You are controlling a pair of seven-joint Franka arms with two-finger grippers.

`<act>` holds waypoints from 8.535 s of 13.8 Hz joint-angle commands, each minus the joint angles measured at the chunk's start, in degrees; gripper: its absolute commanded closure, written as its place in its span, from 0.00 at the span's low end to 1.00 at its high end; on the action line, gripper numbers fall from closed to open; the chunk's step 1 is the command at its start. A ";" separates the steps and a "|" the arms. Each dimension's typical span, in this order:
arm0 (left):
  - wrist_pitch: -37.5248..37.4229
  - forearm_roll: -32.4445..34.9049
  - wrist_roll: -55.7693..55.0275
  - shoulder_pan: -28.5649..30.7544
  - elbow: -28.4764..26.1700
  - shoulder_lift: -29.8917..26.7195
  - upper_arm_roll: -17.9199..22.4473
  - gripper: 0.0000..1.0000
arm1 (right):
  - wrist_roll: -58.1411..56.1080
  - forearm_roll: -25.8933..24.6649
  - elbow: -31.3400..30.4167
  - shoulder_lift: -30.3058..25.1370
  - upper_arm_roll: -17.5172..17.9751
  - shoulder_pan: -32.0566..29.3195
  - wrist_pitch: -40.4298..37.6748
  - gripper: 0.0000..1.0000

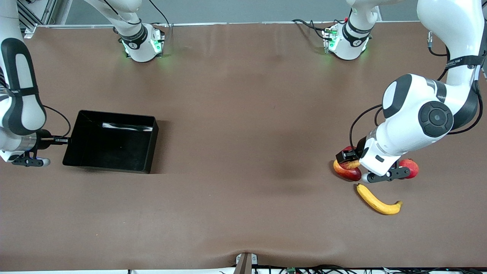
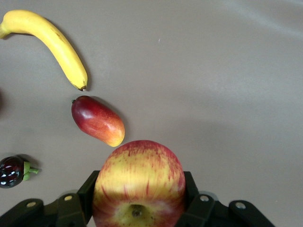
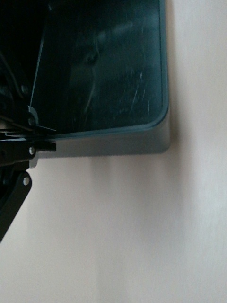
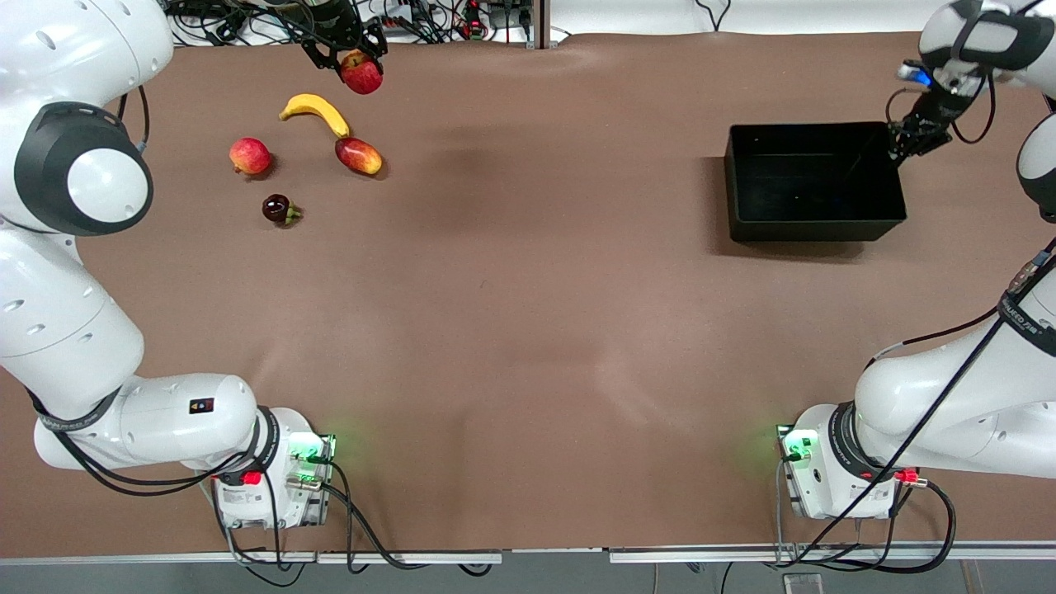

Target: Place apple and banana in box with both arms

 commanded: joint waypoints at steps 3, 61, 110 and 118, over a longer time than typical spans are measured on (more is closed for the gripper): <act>-3.90 -0.06 -0.44 -0.53 1.46 -1.19 -0.06 1.00 | 2.80 6.69 4.83 -0.98 1.48 5.58 -8.11 1.00; 12.31 -1.91 -31.44 -15.45 -15.92 0.13 -5.60 1.00 | 24.26 -4.18 19.38 -26.26 0.43 15.42 -32.31 0.00; 6.44 12.60 -41.75 -21.97 -13.25 4.55 -5.77 0.00 | 15.03 -3.85 18.62 -27.53 -0.10 15.44 -29.12 0.00; -8.31 7.67 -21.55 -4.60 1.99 -0.13 -7.18 0.00 | 15.03 -4.11 18.54 -27.53 -0.10 15.26 -29.12 0.00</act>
